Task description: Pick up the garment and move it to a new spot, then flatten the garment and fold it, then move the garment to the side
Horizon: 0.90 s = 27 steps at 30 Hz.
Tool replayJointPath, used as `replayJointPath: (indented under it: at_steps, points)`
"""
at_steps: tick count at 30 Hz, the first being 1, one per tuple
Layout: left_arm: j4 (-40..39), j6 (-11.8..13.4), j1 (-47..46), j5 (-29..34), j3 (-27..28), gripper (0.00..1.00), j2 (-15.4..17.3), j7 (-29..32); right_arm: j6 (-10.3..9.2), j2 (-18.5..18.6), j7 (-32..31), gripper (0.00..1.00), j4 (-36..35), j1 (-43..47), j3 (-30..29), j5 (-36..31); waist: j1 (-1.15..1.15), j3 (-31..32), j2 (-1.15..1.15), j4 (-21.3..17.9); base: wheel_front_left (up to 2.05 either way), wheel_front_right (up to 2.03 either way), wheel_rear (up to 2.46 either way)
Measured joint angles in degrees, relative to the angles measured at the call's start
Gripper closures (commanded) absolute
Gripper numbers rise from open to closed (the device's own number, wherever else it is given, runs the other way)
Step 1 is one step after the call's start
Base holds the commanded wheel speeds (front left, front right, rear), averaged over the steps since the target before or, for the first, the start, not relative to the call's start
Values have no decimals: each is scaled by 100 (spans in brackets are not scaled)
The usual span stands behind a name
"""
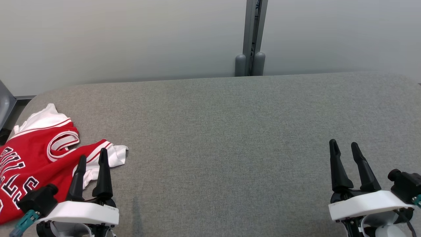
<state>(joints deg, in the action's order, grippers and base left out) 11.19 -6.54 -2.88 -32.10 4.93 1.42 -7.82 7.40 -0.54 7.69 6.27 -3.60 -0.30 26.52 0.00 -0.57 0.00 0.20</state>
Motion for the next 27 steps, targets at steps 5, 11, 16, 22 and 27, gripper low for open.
replayJointPath:
  at_steps: [5,11,16,22,27]
  points:
    - [45,5,-1,261,-23,0,12,-84,1,4,81,0,7,-5,21,-326,0,-2,0,-1,0,0,0]
    - [62,13,-1,564,-57,0,29,-179,1,9,178,0,100,-23,49,-657,0,5,0,4,0,0,0]
    - [60,32,-1,818,-88,0,44,-248,1,12,248,0,168,-32,80,-927,0,22,0,5,0,0,0]
    - [64,54,-1,1114,-142,0,64,-337,1,14,344,0,190,-52,121,-1238,0,37,0,7,0,0,0]
    - [87,56,-1,1312,-177,0,76,-404,2,18,405,0,196,-55,145,-1448,0,50,0,10,0,0,0]
